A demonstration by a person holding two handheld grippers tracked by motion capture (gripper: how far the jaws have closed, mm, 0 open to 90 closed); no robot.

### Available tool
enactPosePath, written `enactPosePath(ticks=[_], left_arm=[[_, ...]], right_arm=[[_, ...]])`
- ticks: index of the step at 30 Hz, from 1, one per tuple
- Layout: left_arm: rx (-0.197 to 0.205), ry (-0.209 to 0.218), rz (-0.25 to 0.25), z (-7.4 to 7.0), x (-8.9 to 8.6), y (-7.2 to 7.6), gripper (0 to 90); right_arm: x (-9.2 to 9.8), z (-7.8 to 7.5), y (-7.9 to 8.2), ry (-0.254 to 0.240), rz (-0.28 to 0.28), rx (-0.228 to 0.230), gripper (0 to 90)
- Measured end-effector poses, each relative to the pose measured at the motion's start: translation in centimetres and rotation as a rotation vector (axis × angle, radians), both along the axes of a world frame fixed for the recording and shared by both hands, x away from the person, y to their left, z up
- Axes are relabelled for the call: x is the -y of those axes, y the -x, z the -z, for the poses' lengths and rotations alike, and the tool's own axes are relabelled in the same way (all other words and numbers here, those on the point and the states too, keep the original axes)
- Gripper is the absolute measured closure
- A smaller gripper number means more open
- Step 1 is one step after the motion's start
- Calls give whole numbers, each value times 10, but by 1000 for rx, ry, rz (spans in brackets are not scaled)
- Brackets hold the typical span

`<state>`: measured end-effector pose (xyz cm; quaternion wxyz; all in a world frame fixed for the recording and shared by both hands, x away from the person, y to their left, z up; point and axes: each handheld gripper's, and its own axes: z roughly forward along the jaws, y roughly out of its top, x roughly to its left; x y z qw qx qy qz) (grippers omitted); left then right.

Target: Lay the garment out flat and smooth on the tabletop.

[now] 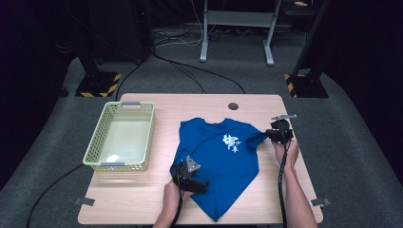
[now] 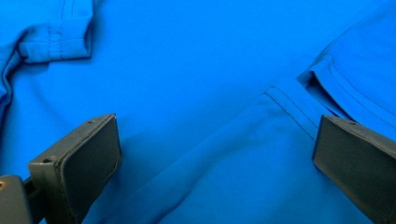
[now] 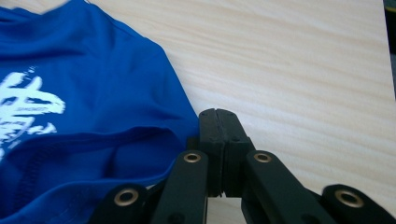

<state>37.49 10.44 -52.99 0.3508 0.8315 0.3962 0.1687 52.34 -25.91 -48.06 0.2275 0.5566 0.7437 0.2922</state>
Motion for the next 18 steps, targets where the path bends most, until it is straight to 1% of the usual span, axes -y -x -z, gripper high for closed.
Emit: enactPosePath(ticks=[3, 4, 5, 7, 8, 9, 11, 12, 14, 16, 18], left_arm=[[0, 0, 0, 0, 0, 0, 6], [0, 0, 0, 0, 0, 0, 6], [0, 0, 0, 0, 0, 0, 6], [0, 0, 0, 0, 0, 0, 6], [0, 0, 0, 0, 0, 0, 6], [0, 0, 0, 0, 0, 0, 6], [0, 0, -1, 0, 0, 0, 6], [0, 1, -1, 0, 0, 0, 6], [0, 0, 0, 0, 0, 0, 6], [0, 0, 0, 0, 0, 0, 6], [0, 0, 0, 0, 0, 0, 6]], right_arm=[[6, 5, 0, -4, 19, -17, 893], [8, 5, 0, -7, 29, -20, 870], [9, 4, 1, -6, 39, -22, 816], [9, -1, 4, -10, 40, -13, 779], [7, -6, 5, -6, 36, -6, 731], [3, -11, 7, -1, 32, -2, 702], [-6, -22, 10, -4, 1, 8, 655], [-13, -27, 12, 5, -19, 10, 609], [-26, -33, 14, 8, -54, 18, 575], [-41, -33, 14, 20, -96, -11, 511], [-55, -27, 13, 46, -130, -46, 496]])
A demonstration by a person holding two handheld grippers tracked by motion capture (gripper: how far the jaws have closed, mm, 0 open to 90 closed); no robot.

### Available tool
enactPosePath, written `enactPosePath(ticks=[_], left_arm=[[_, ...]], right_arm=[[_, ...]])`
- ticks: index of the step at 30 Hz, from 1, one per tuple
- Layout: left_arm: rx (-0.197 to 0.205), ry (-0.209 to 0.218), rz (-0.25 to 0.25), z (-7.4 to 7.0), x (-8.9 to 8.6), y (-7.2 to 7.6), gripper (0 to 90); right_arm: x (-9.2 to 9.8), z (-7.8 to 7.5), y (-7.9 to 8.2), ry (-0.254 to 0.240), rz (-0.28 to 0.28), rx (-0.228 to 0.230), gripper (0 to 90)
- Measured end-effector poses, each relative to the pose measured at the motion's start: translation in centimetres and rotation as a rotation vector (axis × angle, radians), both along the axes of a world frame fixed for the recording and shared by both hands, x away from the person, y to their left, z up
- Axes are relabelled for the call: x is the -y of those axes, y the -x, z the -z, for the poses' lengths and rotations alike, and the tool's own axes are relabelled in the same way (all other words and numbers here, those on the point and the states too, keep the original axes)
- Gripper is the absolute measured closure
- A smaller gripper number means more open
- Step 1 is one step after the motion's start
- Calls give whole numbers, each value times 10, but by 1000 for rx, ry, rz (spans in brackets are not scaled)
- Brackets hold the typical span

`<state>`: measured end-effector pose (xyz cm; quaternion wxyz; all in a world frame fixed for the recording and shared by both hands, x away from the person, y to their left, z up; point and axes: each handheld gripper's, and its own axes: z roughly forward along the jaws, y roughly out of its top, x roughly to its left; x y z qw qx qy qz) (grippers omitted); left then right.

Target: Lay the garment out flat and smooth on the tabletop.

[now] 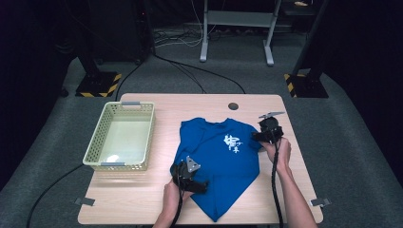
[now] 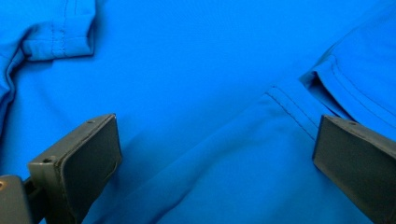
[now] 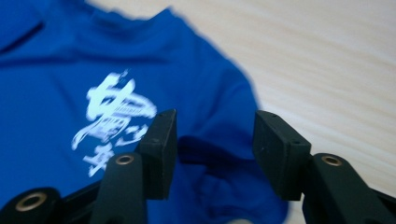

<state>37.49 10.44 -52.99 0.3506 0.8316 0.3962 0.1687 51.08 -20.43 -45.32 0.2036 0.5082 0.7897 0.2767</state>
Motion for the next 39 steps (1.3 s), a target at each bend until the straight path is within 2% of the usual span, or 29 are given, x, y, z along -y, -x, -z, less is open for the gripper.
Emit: enactPosePath(ticks=[3, 4, 7, 11, 17, 20, 22, 24, 25, 28, 30, 33, 37, 39], left_arm=[[-1, 0, 0, 0, 0, 0, 6], [0, 0, 0, 0, 0, 0, 6], [0, 0, 0, 0, 0, 0, 6], [0, 0, -1, 0, 0, 0, 6], [0, 0, -1, 0, 0, 0, 6], [-1, 0, 0, 0, 0, 0, 6], [0, 0, -1, 0, 0, 0, 6], [0, 0, 0, 0, 0, 0, 6], [0, 0, -1, 0, 0, 0, 6], [0, 1, -3, 0, 0, 0, 6], [1, 1, -3, 0, 0, 0, 6], [-1, 2, -3, 0, 0, 0, 6], [-1, 2, -3, 0, 0, 0, 6], [-1, 3, -3, 0, 0, 0, 6]], right_arm=[[-9, 13, -4, 30, -27, -45, 574], [-9, 16, -5, 40, -27, -51, 645], [-6, 23, -4, 53, -24, -60, 782], [5, 28, -1, 59, -6, -62, 897], [23, 28, 4, 40, 31, -41, 900], [29, 26, 6, 14, 41, -32, 900], [31, 22, 6, -32, 46, -23, 795], [31, 18, 5, -83, 33, -21, 728], [29, 17, 4, -93, 28, -26, 691], [15, 18, 0, -66, 3, -52, 618], [4, 24, -4, -8, -2, -69, 589], [-2, 33, -9, 13, 7, -95, 660], [-3, 37, -8, 18, 19, -81, 865], [0, 37, -7, 15, 23, -70, 899]])
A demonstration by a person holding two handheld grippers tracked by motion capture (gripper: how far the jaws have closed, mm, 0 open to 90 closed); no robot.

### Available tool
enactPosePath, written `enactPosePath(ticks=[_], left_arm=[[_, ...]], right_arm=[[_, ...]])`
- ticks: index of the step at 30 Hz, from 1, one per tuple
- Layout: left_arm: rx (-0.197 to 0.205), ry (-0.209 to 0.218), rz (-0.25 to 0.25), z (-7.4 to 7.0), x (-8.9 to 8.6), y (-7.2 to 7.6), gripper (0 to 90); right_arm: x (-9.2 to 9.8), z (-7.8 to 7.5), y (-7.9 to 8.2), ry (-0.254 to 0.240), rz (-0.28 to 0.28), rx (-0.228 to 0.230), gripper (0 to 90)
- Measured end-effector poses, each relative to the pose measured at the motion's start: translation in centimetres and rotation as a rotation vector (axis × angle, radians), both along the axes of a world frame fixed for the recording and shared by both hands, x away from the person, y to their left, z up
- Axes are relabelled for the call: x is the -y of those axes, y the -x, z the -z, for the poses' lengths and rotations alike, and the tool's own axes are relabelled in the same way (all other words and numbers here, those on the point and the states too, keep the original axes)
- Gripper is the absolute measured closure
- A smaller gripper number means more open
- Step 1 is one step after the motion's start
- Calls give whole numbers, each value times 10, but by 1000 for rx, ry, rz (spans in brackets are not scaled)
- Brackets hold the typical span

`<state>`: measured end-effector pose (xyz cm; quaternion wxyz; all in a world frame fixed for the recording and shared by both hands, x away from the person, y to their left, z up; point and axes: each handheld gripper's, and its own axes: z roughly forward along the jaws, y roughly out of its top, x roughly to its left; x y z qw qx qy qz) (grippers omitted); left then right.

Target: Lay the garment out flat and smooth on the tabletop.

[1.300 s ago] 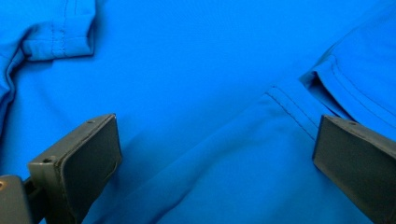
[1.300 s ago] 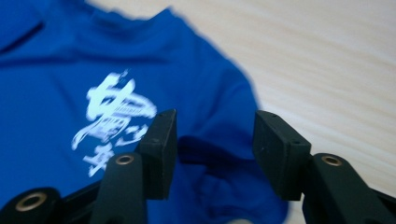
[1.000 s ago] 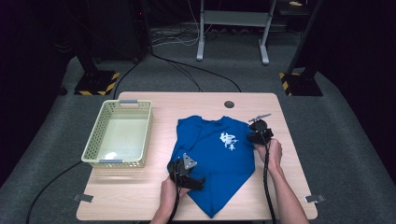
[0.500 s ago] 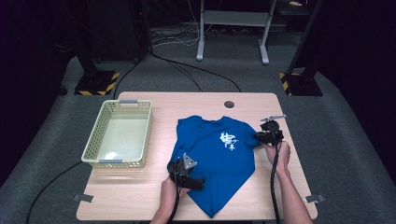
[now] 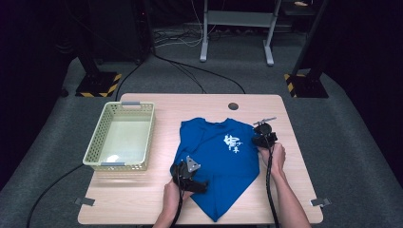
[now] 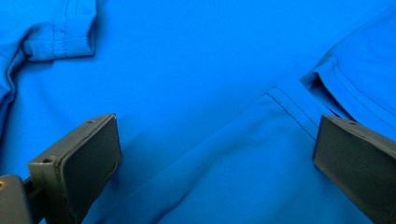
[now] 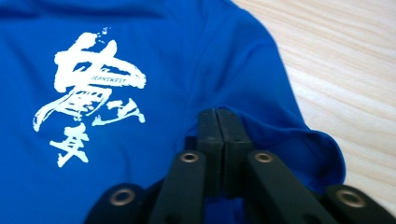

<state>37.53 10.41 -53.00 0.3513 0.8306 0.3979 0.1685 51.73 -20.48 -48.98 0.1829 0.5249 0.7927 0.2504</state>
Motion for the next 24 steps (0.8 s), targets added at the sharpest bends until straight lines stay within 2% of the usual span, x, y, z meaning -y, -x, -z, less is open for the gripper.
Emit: enactPosePath(ticks=[4, 8, 15, 20, 22, 24], left_arm=[[0, 0, 0, 0, 0, 0, 6], [0, 0, 0, 0, 0, 0, 6], [0, -1, 0, 0, 0, 0, 6], [0, -1, 0, 0, 0, 0, 6], [0, -1, 0, 0, 0, 0, 6], [0, -1, 0, 0, 0, 0, 6]], right_arm=[[8, -3, 3, -20, 13, 11, 900], [17, -8, 7, -20, 28, 34, 900], [42, -9, 14, -23, 90, 63, 900], [52, 2, 11, 6, 129, 33, 898], [55, 4, 11, 3, 145, 20, 852], [53, -2, 15, 17, 160, 52, 763]])
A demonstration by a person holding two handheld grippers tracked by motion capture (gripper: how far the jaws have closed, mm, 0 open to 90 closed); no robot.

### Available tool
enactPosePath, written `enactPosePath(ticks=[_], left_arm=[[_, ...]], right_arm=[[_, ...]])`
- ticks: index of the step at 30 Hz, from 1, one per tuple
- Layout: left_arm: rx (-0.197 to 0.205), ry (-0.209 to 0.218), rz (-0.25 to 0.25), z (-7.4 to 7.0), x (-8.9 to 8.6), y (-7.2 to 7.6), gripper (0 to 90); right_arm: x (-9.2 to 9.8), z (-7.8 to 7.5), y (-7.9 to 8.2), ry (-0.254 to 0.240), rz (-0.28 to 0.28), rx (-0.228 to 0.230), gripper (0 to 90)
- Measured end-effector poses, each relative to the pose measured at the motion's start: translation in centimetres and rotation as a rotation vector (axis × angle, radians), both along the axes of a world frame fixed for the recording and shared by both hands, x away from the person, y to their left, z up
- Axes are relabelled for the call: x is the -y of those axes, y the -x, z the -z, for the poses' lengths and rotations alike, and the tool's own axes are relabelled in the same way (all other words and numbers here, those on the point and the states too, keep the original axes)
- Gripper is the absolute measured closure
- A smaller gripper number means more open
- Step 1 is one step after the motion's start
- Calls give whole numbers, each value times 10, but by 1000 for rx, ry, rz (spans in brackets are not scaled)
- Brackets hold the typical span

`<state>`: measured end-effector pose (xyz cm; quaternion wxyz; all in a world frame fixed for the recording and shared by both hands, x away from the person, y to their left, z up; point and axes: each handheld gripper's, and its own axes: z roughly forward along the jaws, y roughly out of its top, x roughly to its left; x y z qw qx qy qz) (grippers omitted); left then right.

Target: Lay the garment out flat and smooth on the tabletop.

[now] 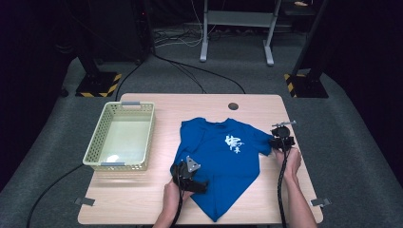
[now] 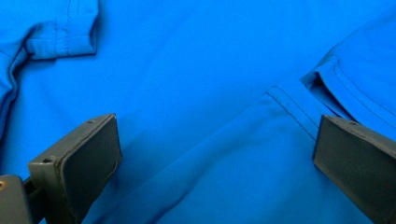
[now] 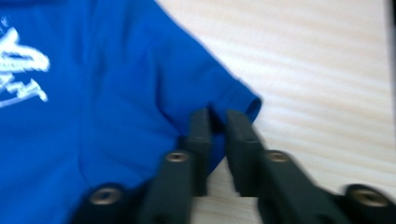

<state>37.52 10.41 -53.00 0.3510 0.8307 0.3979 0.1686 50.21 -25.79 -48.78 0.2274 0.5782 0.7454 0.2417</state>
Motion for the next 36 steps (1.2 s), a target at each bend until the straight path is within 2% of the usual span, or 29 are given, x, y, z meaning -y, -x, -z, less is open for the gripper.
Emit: enactPosePath(ticks=[1, 3, 5, 7, 10, 14, 17, 22, 23, 29, 36], left_arm=[[0, 0, 0, 0, 0, 0, 6], [0, 1, 0, 0, 0, 0, 6], [0, 1, 0, 0, 0, 0, 6], [1, 0, 0, 0, 0, 0, 6], [1, 0, 0, 0, 0, 0, 6], [0, 0, 0, 0, 0, 0, 6], [1, 0, 0, 0, 0, 0, 6], [1, -1, 0, 0, 0, 0, 6], [1, -1, -1, 0, 1, 0, 5], [1, -3, 3, 0, 5, -1, 4], [1, -4, 15, 0, 15, -3, 4]], right_arm=[[-2, -5, 3, -4, -9, 23, 728], [-11, -16, 9, -23, -34, 70, 604], [-24, -21, 14, -57, -81, 79, 470], [-37, -14, 17, -69, -121, 62, 356], [-52, 5, 19, -67, -163, 31, 168], [-62, 20, 23, -83, -166, 30, 52], [-64, 24, 23, -90, -164, 41, 0], [-61, 33, 17, -92, -155, 23, 0], [-60, 34, 16, -82, -152, 32, 0], [-55, 35, 16, -81, -156, 40, 0], [-38, 35, 15, -81, -127, 42, 0]])
